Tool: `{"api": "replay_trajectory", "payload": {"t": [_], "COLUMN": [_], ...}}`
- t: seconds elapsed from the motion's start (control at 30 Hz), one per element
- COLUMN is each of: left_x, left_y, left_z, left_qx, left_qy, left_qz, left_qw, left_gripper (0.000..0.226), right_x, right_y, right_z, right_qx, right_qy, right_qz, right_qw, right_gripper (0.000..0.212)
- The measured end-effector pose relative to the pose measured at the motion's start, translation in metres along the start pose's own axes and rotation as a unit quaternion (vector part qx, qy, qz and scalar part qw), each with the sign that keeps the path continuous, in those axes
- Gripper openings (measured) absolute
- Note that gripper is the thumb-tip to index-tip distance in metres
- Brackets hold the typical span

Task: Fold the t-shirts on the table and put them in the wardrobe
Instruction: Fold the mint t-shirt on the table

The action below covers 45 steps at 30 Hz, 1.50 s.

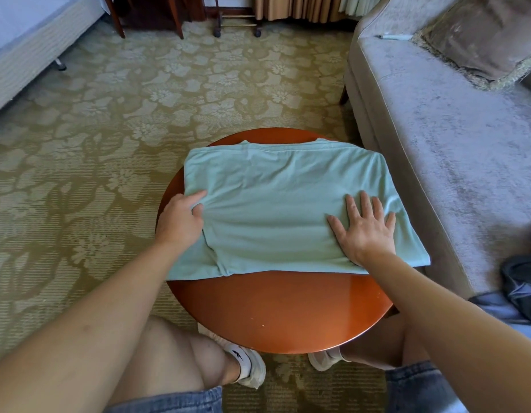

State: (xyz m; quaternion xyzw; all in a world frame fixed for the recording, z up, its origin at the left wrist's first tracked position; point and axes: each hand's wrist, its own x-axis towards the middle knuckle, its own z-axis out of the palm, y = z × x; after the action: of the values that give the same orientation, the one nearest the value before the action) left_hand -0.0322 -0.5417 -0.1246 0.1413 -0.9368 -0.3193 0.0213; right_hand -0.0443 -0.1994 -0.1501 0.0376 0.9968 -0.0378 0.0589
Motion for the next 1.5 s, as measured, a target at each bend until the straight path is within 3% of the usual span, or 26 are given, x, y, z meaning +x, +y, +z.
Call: {"api": "replay_trajectory", "payload": {"t": [0.07, 0.2, 0.37, 0.53, 0.63, 0.77, 0.83, 0.9, 1.0, 1.17, 1.33, 1.43, 1.5], "left_x": [0.004, 0.008, 0.006, 0.005, 0.001, -0.004, -0.007, -0.009, -0.014, -0.026, -0.052, -0.062, -0.070], "left_y": [0.000, 0.000, -0.015, -0.020, -0.022, -0.003, 0.015, 0.037, 0.082, 0.159, 0.225, 0.248, 0.262], "left_z": [-0.008, -0.026, -0.037, -0.049, -0.062, -0.071, -0.076, -0.081, -0.082, -0.053, -0.001, 0.042, 0.069], "left_qx": [-0.029, -0.071, -0.126, -0.106, -0.195, -0.315, -0.316, -0.275, -0.214, -0.230, -0.199, -0.136, -0.096], "left_qy": [-0.071, -0.213, -0.138, -0.090, -0.088, -0.086, -0.107, -0.153, -0.199, -0.191, -0.250, -0.262, -0.265], "left_qz": [0.000, -0.025, -0.066, -0.083, -0.131, -0.168, -0.157, -0.138, -0.115, -0.109, -0.098, -0.055, -0.004], "left_qw": [0.997, 0.974, 0.980, 0.987, 0.968, 0.930, 0.930, 0.939, 0.949, 0.948, 0.942, 0.954, 0.959], "left_gripper": [0.046, 0.077, 0.060, 0.042, 0.024, 0.026, 0.023, 0.041, 0.062, 0.060, 0.045, 0.071, 0.079], "right_x": [0.000, -0.002, -0.007, -0.014, -0.016, -0.015, -0.020, -0.026, -0.030, -0.023, -0.020, -0.019, -0.019], "right_y": [-0.001, -0.006, -0.019, -0.049, -0.054, -0.050, -0.044, -0.035, -0.014, 0.028, 0.051, 0.062, 0.065], "right_z": [0.000, 0.000, 0.000, 0.001, -0.001, -0.019, -0.028, -0.034, -0.043, -0.038, -0.039, -0.035, -0.032], "right_qx": [-0.005, -0.008, -0.009, 0.002, 0.004, -0.024, 0.008, 0.104, 0.300, 0.441, 0.628, 0.677, 0.687], "right_qy": [-0.005, -0.002, -0.007, -0.016, -0.035, -0.066, -0.021, 0.057, 0.060, -0.044, -0.125, -0.149, -0.155], "right_qz": [0.002, 0.007, 0.011, 0.014, 0.008, 0.000, -0.002, 0.003, 0.074, 0.144, 0.162, 0.169, 0.170], "right_qw": [1.000, 1.000, 1.000, 1.000, 0.999, 0.998, 1.000, 0.993, 0.949, 0.885, 0.751, 0.700, 0.690], "right_gripper": [0.081, 0.080, 0.080, 0.078, 0.079, 0.074, 0.064, 0.055, 0.048, 0.059, 0.060, 0.061, 0.064]}}
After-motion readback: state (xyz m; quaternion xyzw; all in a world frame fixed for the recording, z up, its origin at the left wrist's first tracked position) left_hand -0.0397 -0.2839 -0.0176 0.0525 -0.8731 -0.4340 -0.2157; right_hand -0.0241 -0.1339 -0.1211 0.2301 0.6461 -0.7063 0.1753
